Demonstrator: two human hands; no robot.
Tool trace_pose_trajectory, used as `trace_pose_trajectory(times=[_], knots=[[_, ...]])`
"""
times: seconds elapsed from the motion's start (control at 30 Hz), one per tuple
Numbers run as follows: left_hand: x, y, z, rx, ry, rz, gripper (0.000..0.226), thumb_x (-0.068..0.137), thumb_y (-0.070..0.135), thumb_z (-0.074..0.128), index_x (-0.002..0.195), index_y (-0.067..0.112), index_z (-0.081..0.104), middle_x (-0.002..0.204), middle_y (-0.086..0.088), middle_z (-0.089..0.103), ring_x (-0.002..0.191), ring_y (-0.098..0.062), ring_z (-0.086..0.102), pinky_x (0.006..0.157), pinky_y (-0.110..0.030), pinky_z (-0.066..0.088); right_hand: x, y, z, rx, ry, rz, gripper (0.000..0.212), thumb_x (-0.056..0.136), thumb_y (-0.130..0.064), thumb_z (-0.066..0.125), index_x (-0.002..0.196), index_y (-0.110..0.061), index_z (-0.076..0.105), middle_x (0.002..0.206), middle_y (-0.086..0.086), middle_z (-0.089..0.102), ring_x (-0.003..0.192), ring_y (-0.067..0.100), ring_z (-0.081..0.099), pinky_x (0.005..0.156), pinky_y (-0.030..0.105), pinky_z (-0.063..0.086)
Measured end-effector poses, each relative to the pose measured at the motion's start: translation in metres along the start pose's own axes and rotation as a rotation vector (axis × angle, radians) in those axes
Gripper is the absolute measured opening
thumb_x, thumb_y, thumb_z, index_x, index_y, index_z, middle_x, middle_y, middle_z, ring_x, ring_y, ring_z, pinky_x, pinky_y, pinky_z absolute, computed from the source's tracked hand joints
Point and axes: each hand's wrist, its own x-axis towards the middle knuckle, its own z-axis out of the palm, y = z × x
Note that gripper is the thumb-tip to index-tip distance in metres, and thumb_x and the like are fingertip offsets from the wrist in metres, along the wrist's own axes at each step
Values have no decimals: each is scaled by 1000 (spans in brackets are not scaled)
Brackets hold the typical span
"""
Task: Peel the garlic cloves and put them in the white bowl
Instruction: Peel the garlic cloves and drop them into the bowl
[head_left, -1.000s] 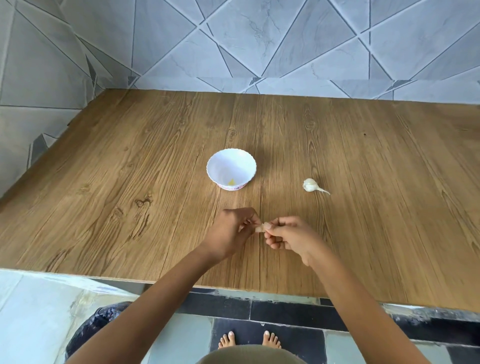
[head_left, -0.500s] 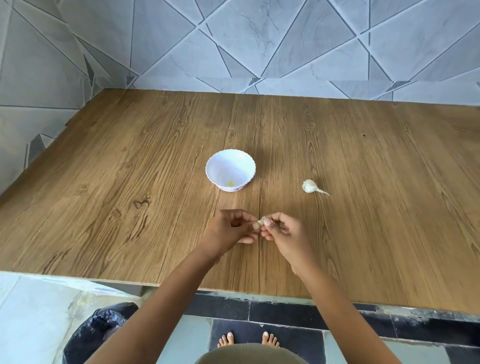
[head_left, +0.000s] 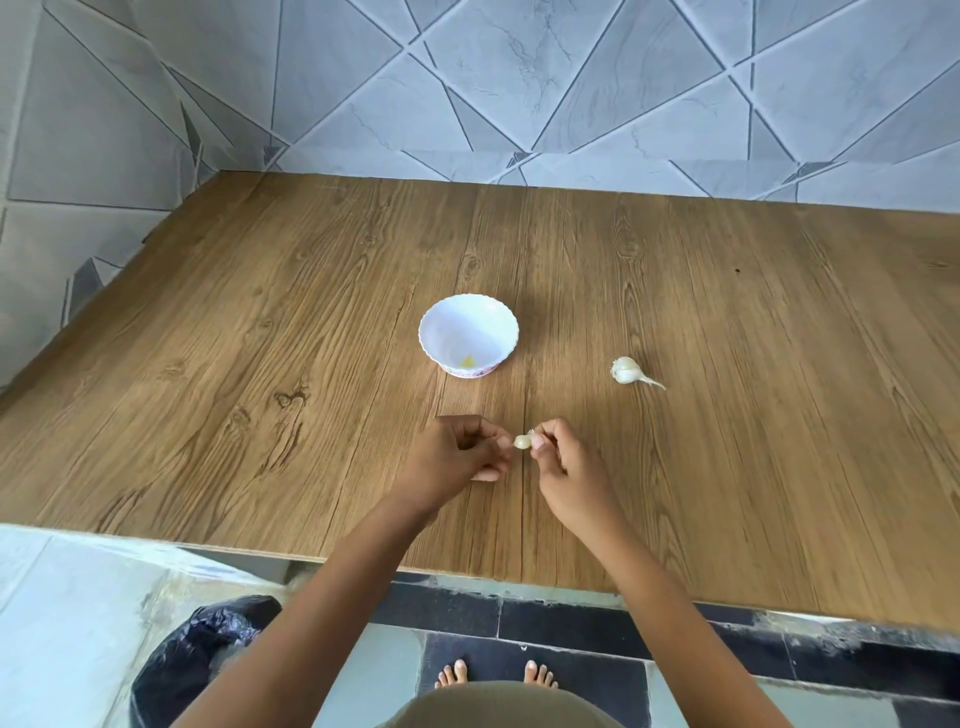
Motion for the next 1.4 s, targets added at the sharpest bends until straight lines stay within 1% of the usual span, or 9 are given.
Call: trace_pose_trajectory(times=[0.1,0.2,0.4,0.53,0.8,0.97,1.1,1.23,1.4], knots=[[2,-3,-2,488,150,183,7,83,7,68,82,12,71,68,3,66,61,-7,61,63,-12,49,-1,0,-1,15,-5,37,9,100,-14,40,97,-13,49,80,-13,50,63,-3,43,56,7,36],[1,1,-2,623,78,240,18,78,7,70,94,17,74,89,6,69,72,-6,63,71,-17,51,-1,0,-3,-4,2,38,8,99,-14,41,96,-14,48,78,-15,48,59,-3,40,54,8,36],[-1,13,5,323,-10,159,9,80,20,75,89,21,73,75,11,70,65,3,61,68,-12,47,-2,-3,-3,83,-15,111,13,99,-15,41,102,-11,53,80,-5,54,64,4,47,51,9,35],[0,11,5,105,-63,53,10,81,11,73,91,7,71,73,-4,67,67,-11,59,65,-19,52,-3,-2,-3,72,8,58,10,97,-14,46,93,-14,55,84,-3,61,69,7,54,54,12,37],[2,4,-5,53,-40,45,9,86,0,64,89,6,72,67,-7,62,60,-10,57,61,-18,50,-11,9,-2,-337,183,-174,10,73,-22,79,72,-20,70,70,-10,65,67,12,57,55,30,47],[0,2,-6,73,-25,76,11,83,-1,68,85,10,72,75,-14,67,68,-17,62,67,-25,54,-9,5,-3,-305,222,-139,18,76,-28,77,68,-19,63,67,-12,58,59,9,51,48,24,38],[-1,3,-6,96,33,115,17,79,-1,71,78,16,72,83,-15,71,73,-20,64,80,-37,55,-8,4,-4,-138,134,-98,17,88,-3,59,91,-14,71,87,-7,69,74,6,62,63,17,50],[-2,4,-4,165,35,146,16,77,0,72,78,16,72,79,-8,73,80,-29,69,83,-41,55,-9,-14,-9,421,11,165,10,90,-12,61,89,-12,71,81,2,72,68,6,66,62,16,52],[-4,7,-7,48,-41,146,12,79,-1,72,88,7,72,85,-12,73,80,-27,69,79,-34,57,-9,-20,-13,655,8,279,5,82,-6,69,82,-10,71,75,7,72,66,11,66,62,16,54]])
